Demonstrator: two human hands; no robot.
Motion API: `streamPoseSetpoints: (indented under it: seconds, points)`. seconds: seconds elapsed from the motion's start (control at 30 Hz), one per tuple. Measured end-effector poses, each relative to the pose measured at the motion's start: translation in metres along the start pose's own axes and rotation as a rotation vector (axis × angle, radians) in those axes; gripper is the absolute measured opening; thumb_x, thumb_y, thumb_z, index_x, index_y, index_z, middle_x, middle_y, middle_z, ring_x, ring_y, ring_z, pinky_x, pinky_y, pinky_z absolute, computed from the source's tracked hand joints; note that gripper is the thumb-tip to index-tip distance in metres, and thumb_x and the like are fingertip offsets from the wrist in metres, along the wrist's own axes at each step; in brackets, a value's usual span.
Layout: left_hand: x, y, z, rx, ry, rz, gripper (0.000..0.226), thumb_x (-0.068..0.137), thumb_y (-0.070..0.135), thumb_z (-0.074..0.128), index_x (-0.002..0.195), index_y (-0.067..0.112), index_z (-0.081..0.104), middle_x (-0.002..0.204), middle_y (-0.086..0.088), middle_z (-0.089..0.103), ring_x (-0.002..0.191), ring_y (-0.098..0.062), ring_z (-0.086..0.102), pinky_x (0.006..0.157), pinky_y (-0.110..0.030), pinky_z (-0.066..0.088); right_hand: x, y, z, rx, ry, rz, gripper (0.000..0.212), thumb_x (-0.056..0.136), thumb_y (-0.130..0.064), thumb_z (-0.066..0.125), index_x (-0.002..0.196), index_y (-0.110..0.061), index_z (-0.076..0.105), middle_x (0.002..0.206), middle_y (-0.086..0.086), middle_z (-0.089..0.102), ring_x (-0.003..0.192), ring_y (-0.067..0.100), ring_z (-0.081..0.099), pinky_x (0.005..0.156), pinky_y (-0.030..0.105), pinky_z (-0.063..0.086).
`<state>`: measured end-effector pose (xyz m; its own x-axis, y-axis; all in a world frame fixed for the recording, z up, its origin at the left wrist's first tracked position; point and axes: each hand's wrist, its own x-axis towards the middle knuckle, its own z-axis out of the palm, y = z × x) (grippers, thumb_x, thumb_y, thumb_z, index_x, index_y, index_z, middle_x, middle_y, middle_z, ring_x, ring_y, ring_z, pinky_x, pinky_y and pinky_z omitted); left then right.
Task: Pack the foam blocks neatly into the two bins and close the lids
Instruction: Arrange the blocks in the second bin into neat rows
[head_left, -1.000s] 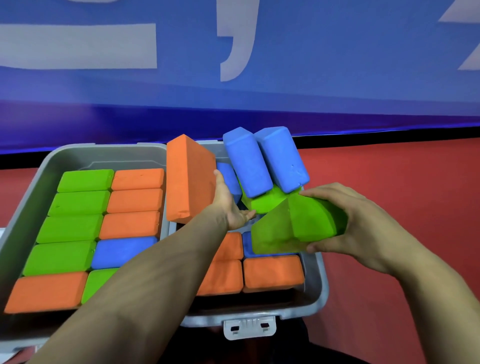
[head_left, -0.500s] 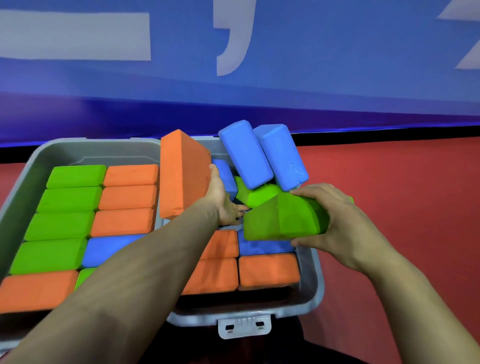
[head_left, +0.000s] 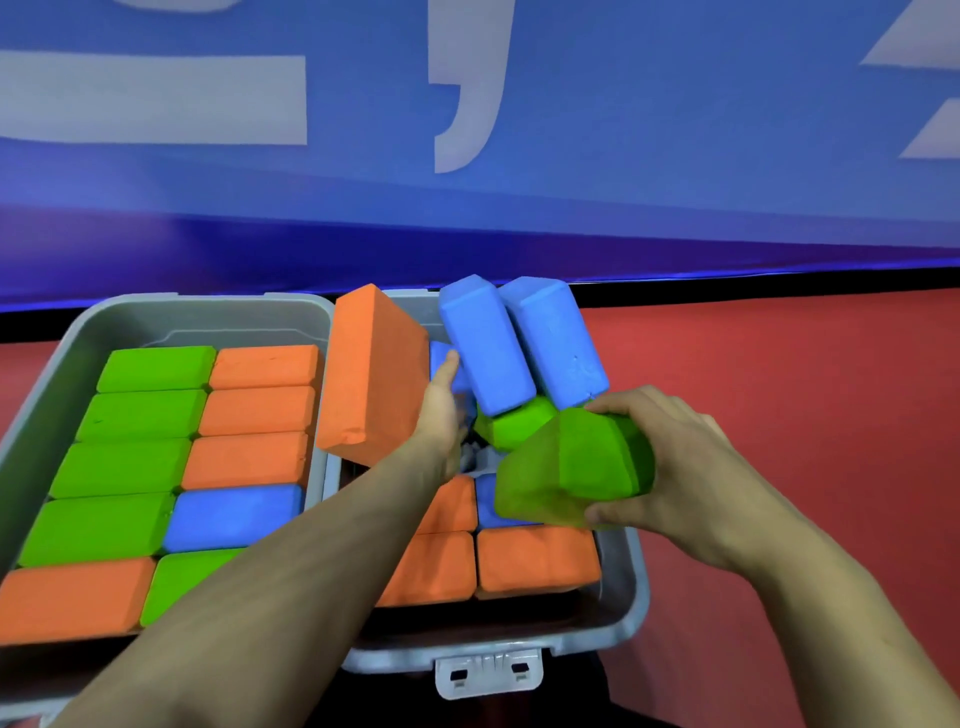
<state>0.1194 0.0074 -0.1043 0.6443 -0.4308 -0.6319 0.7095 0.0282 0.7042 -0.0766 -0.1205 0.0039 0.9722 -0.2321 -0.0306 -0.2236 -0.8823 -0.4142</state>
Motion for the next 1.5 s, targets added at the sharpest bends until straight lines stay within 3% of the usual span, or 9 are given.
streamPoseSetpoints:
  seconds: [0.1,0.27,0.5,0.63,0.93,1.07,1.23,1.33,1.5]
  points:
    - [-0.004,0.015,0.010,0.064,0.032,0.353,0.053,0.097,0.043,0.059,0.141,0.017,0.045,0.137,0.002,0.059,0.108,-0.006,0.065,0.083,-0.018,0.056,0.001,-0.001,-0.002,0.009,-0.010,0.053,0.083,0.055,-0.062,0.084,0.124,-0.050,0.040,0.118,-0.026,0.045,0.109,0.009,0.046,0.092,0.039,0.037]
    - [0.002,0.029,0.026,0.515,0.175,0.425,0.110,0.075,0.046,0.084,0.155,0.015,0.016,0.147,-0.006,0.044,0.131,-0.024,0.049,0.099,-0.033,0.044,0.001,-0.011,-0.007,-0.002,-0.045,0.084,0.084,0.056,-0.072,0.078,0.127,-0.047,0.041,0.119,-0.026,0.045,0.110,0.009,0.046,0.092,0.040,0.038]
    - [0.005,0.044,0.010,0.625,0.314,0.451,0.079,0.077,0.042,0.082,0.136,0.014,0.038,0.128,-0.008,0.060,0.114,-0.028,0.060,0.096,-0.036,0.047,0.003,0.005,0.013,0.600,-0.146,0.377,0.045,0.079,-0.059,0.074,0.106,-0.024,0.066,0.089,-0.014,0.074,0.080,-0.006,0.068,0.075,0.019,0.054]
    - [0.001,0.065,-0.010,0.483,0.344,0.496,0.081,0.064,0.047,0.082,0.127,0.006,0.051,0.112,-0.005,0.068,0.103,-0.026,0.067,0.079,-0.033,0.053,0.010,0.021,0.083,0.647,-0.278,0.468,0.086,0.070,-0.090,0.056,0.102,-0.012,0.071,0.100,0.002,0.077,0.097,0.021,0.073,0.091,0.047,0.056]
    - [-0.075,0.099,-0.046,0.349,0.221,0.456,0.067,0.080,0.037,0.079,0.129,0.023,0.036,0.113,0.010,0.060,0.101,-0.014,0.066,0.084,-0.046,0.059,0.012,0.039,0.110,0.260,-0.239,0.709,0.052,0.094,-0.053,0.063,0.061,-0.015,0.051,0.061,0.004,0.052,0.073,0.024,0.052,0.058,0.034,0.035]
    - [-0.109,0.104,-0.072,0.390,0.254,0.457,0.061,0.085,0.032,0.076,0.130,0.025,0.034,0.114,0.008,0.059,0.096,-0.011,0.065,0.070,-0.036,0.056,0.039,0.019,0.079,0.351,0.306,0.794,0.062,0.073,-0.058,0.082,0.104,-0.011,0.055,0.106,0.013,0.058,0.101,0.031,0.058,0.088,0.043,0.048]
    - [-0.121,0.098,-0.117,0.357,0.284,0.368,0.044,0.080,0.040,0.075,0.116,0.026,0.054,0.112,0.000,0.069,0.094,-0.023,0.070,0.083,-0.053,0.059,0.074,0.015,0.076,0.398,0.362,0.756,0.112,0.068,-0.059,0.085,0.152,-0.014,0.024,0.148,0.018,0.041,0.136,0.039,0.042,0.110,0.050,0.038]
    - [-0.115,0.101,-0.132,0.318,0.276,0.295,0.062,0.069,0.049,0.071,0.121,0.020,0.056,0.119,-0.008,0.068,0.091,-0.025,0.068,0.085,-0.056,0.057,0.098,0.023,0.077,0.362,0.294,0.785,0.124,0.068,-0.055,0.086,0.158,-0.013,0.011,0.154,0.021,0.038,0.139,0.041,0.040,0.112,0.050,0.036]
    - [-0.101,0.104,-0.127,0.244,0.273,0.284,0.072,0.066,0.048,0.068,0.128,0.016,0.052,0.117,-0.010,0.067,0.085,-0.022,0.064,0.065,-0.042,0.059,0.107,0.019,0.077,0.279,0.349,0.756,0.081,0.075,-0.043,0.085,0.136,-0.009,0.046,0.132,0.019,0.056,0.122,0.039,0.055,0.096,0.046,0.046]
